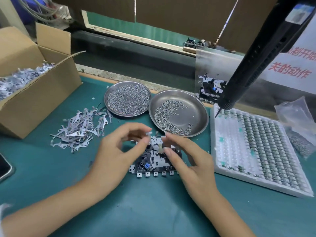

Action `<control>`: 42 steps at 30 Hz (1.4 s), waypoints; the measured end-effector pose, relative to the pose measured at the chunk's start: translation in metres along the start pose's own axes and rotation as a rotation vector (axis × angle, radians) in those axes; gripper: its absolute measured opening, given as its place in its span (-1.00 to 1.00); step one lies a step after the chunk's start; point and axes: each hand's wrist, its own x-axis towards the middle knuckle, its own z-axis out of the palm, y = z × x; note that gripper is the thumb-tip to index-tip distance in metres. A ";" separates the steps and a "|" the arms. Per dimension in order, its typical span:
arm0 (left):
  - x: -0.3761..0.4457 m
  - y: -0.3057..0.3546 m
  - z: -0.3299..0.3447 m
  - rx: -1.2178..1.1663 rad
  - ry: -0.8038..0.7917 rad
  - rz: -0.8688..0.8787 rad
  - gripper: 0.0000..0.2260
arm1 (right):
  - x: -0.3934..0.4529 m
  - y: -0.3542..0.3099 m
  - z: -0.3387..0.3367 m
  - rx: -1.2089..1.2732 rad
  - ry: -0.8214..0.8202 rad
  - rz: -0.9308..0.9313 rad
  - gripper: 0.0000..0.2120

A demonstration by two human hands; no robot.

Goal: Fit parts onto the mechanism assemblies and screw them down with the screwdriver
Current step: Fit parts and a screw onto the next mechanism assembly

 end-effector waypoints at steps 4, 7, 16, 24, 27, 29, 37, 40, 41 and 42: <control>-0.005 -0.006 0.012 -0.031 -0.015 -0.043 -0.85 | -0.003 0.005 0.002 0.026 0.023 -0.001 -0.81; -0.009 -0.011 0.011 0.050 -0.035 -0.035 -0.88 | -0.003 0.010 -0.001 -0.027 0.022 -0.019 -0.81; -0.008 -0.015 0.002 0.433 -0.132 0.124 -0.86 | -0.002 0.019 -0.012 -0.184 -0.146 0.005 -0.82; -0.009 -0.020 0.001 0.483 -0.196 0.085 -0.89 | -0.004 0.017 -0.018 -0.171 -0.184 0.065 -0.85; -0.009 -0.020 0.002 0.490 -0.200 0.079 -0.89 | -0.004 0.017 -0.020 -0.186 -0.208 0.032 -0.83; -0.009 -0.020 0.002 0.490 -0.197 0.062 -0.89 | -0.005 0.017 -0.020 -0.207 -0.231 0.003 -0.82; -0.009 -0.019 0.002 0.480 -0.191 0.052 -0.92 | -0.009 0.018 -0.020 -0.289 -0.257 -0.092 -0.79; -0.009 -0.020 0.003 0.474 -0.187 0.054 -0.92 | -0.011 0.020 -0.017 -0.335 -0.254 -0.146 -0.78; -0.009 -0.020 0.003 0.475 -0.189 0.054 -0.92 | -0.012 0.020 -0.016 -0.344 -0.243 -0.164 -0.79; -0.009 -0.020 0.003 0.478 -0.191 0.054 -0.91 | -0.013 0.021 -0.015 -0.351 -0.230 -0.177 -0.80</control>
